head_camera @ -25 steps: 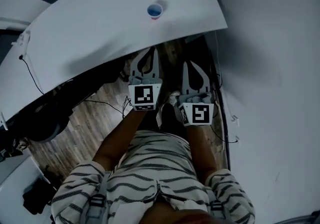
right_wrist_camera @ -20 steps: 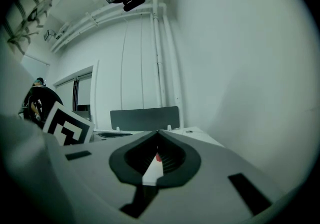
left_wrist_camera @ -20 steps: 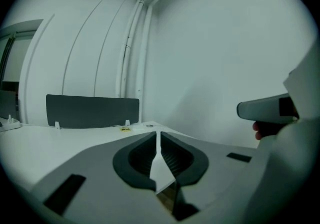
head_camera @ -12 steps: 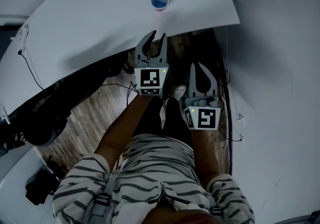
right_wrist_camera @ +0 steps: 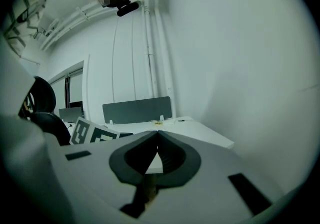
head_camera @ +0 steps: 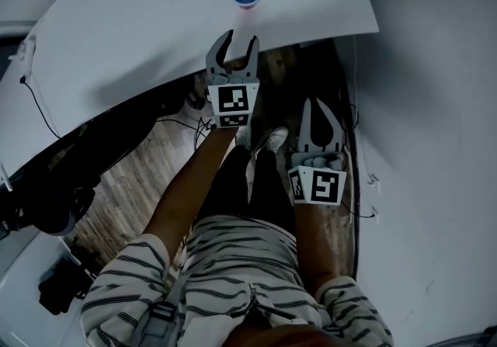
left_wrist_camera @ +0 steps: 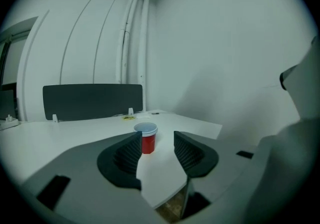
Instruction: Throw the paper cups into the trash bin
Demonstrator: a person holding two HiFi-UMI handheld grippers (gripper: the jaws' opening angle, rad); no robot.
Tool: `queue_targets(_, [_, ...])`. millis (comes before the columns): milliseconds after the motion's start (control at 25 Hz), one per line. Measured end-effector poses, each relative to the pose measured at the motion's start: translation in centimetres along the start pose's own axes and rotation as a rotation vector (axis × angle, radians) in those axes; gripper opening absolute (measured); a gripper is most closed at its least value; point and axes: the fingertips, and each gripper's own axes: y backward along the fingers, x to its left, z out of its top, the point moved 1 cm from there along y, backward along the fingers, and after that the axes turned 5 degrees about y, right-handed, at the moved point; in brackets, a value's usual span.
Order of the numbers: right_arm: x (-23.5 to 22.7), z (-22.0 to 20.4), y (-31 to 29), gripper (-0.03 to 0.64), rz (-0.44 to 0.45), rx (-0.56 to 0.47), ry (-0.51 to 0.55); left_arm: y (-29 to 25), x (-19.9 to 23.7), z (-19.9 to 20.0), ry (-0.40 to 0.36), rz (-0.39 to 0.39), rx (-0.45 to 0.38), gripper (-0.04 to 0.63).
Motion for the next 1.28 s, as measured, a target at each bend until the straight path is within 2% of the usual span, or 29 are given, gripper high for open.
queue_targets(280, [0.0,-0.4,0.1,0.017,-0.008,0.002,0.008,-3.0,1.8,-1.6,0.009,0.031,0.028,0.262])
queue_targets(640, [-0.6,-1.5,0.5,0.017,-0.039,0.024,-0.006,-6.6,2.8,-2.7,-0.002,0.029,0.051,0.296])
queue_targets(1040, [-0.7,-2.3,0.7,0.017,-0.051,0.041,-0.009,-10.4,3.3,-3.7,0.033,0.009,0.097,0.347])
queue_targets(1280, [-1.1,-2.4,0.5,0.017,-0.058,0.045,-0.008,-11.6,3.7,-4.4,0.039,0.016,0.119,0.347])
